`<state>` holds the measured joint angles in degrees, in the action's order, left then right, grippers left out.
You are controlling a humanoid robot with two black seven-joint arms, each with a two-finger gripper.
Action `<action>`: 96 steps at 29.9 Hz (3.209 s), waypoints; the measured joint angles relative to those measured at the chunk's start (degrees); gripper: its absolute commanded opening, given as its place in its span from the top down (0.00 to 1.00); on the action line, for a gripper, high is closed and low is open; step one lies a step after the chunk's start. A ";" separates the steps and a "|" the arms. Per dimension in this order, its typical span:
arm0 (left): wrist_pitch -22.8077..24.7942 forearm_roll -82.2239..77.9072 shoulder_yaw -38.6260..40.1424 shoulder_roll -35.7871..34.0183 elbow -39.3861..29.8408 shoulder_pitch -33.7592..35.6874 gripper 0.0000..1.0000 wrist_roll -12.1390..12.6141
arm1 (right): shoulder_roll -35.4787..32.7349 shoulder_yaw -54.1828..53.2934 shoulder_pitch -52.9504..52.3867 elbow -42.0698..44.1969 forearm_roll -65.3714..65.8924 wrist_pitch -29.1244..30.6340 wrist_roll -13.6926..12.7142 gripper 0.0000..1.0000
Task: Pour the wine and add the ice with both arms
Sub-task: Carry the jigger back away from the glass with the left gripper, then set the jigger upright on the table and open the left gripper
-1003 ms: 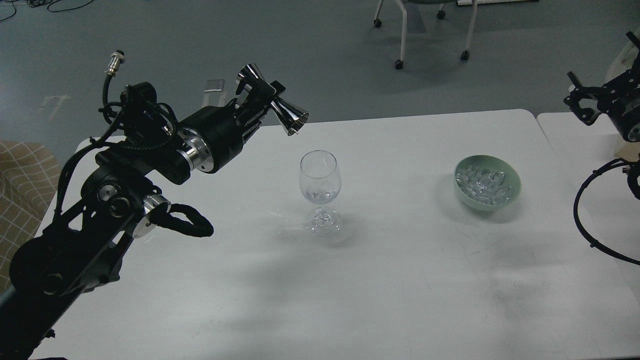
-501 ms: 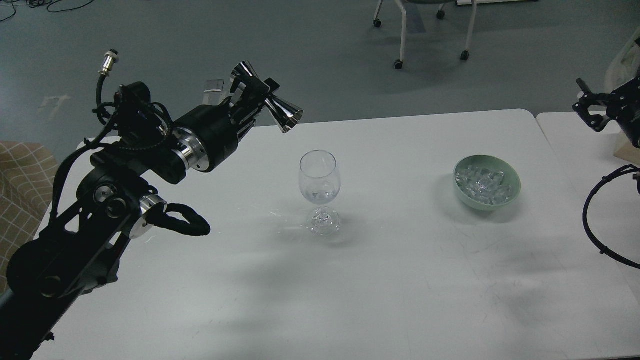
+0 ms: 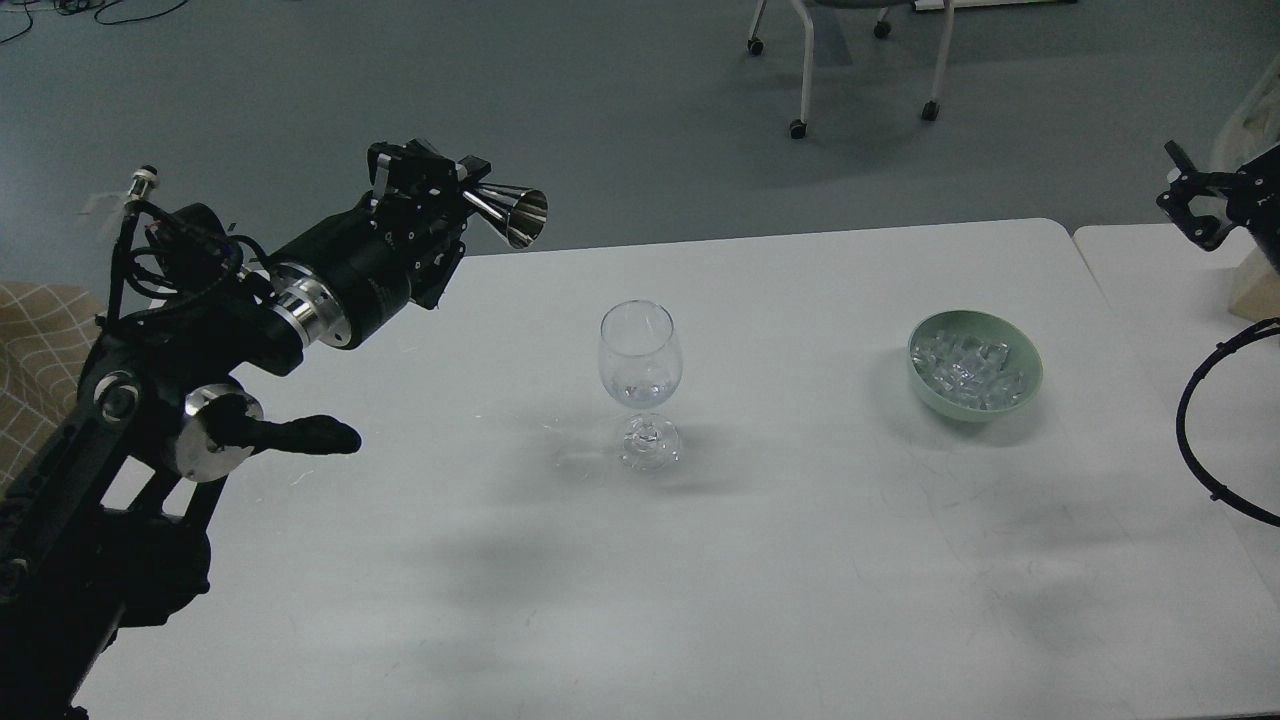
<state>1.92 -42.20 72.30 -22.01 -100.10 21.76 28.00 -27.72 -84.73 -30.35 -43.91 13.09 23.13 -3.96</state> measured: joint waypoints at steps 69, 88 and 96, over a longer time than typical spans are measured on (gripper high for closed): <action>-6.03 38.39 25.85 19.60 31.02 -13.94 1.00 -4.33 | -3.43 0.79 4.08 -3.99 0.53 -0.55 -0.38 0.00; -6.05 38.33 25.79 19.46 33.63 -13.24 0.76 -5.34 | -4.49 0.55 5.48 -4.70 0.45 -0.55 -0.33 0.00; -6.05 38.39 25.79 19.47 33.74 -13.24 0.68 -5.41 | -4.62 0.52 5.48 -4.70 0.44 -0.54 -0.33 0.00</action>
<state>-4.13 -3.80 98.08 -2.55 -66.36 8.52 22.59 -32.35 -84.20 -24.87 -48.61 13.53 22.58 -4.29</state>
